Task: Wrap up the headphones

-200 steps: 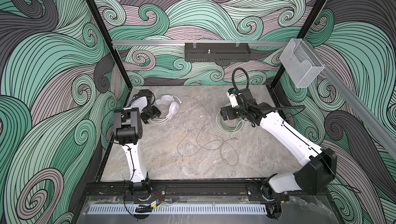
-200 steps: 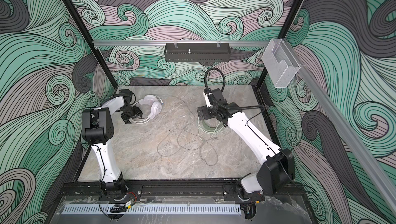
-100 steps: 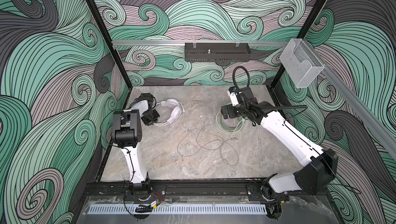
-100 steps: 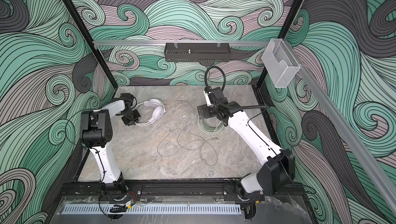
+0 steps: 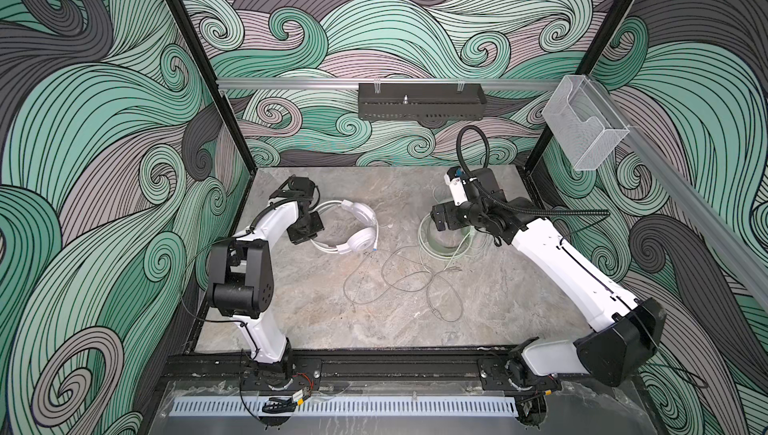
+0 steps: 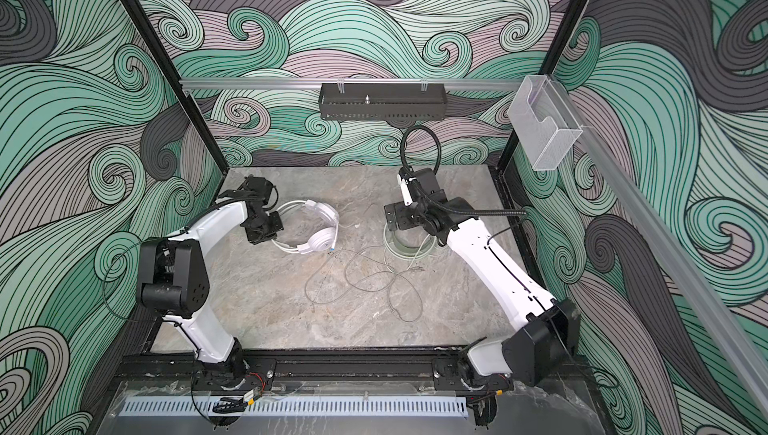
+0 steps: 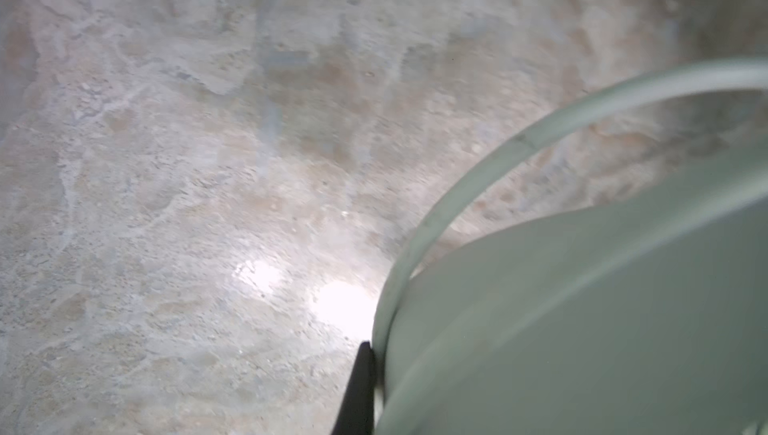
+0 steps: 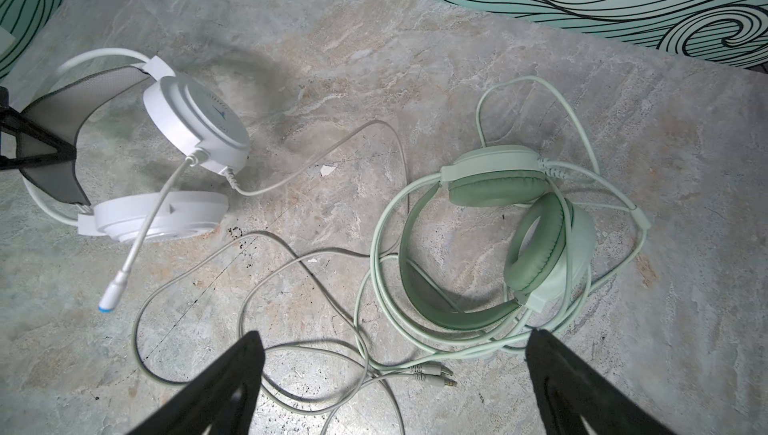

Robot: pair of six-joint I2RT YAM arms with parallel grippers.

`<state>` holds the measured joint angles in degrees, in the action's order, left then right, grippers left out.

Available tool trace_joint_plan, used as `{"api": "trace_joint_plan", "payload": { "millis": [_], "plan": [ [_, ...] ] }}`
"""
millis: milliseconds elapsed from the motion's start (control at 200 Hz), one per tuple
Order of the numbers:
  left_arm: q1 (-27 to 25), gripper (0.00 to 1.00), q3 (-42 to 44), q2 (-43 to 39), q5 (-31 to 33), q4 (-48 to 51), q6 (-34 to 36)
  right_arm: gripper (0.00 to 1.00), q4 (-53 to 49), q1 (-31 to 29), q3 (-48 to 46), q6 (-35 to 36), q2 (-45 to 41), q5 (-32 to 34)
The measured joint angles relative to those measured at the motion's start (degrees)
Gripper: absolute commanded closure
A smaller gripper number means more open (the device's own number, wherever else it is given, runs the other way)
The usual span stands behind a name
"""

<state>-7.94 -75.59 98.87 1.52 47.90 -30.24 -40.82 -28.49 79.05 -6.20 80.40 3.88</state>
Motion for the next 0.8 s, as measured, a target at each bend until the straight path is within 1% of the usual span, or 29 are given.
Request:
{"api": "trace_joint_plan", "payload": {
  "millis": [60,140,250,370,665,745,801],
  "plan": [
    [-1.9,1.00,1.4,-1.2,-0.1,-0.4,-0.2,0.01,-0.2,-0.1,0.0,0.0,0.0,-0.2],
    [-4.2,1.00,5.4,-2.8,-0.4,-0.8,-1.0,0.01,-0.3,-0.2,0.0,0.0,0.0,-0.4],
    [-6.2,1.00,9.6,-3.0,-0.6,-0.3,-1.9,0.01,-0.3,-0.5,0.0,0.0,0.0,-0.9],
    [-8.0,0.99,11.6,-3.1,-0.5,-0.1,-2.5,0.01,-0.2,-0.6,-0.6,-0.1,0.0,-1.1],
    [-9.0,0.89,15.0,-3.0,-0.6,-3.1,-4.0,0.02,-0.3,-1.2,-1.7,-0.3,-0.2,-1.3],
    [-9.0,0.84,16.0,-3.0,-0.6,-3.7,-4.2,0.02,-0.4,-1.2,-1.8,-0.3,-0.7,-1.2],
    [-9.0,0.79,16.4,-2.9,-0.6,-4.1,-4.2,0.02,-0.3,-1.2,-1.8,-0.3,-1.1,-1.2]
  ]
}}
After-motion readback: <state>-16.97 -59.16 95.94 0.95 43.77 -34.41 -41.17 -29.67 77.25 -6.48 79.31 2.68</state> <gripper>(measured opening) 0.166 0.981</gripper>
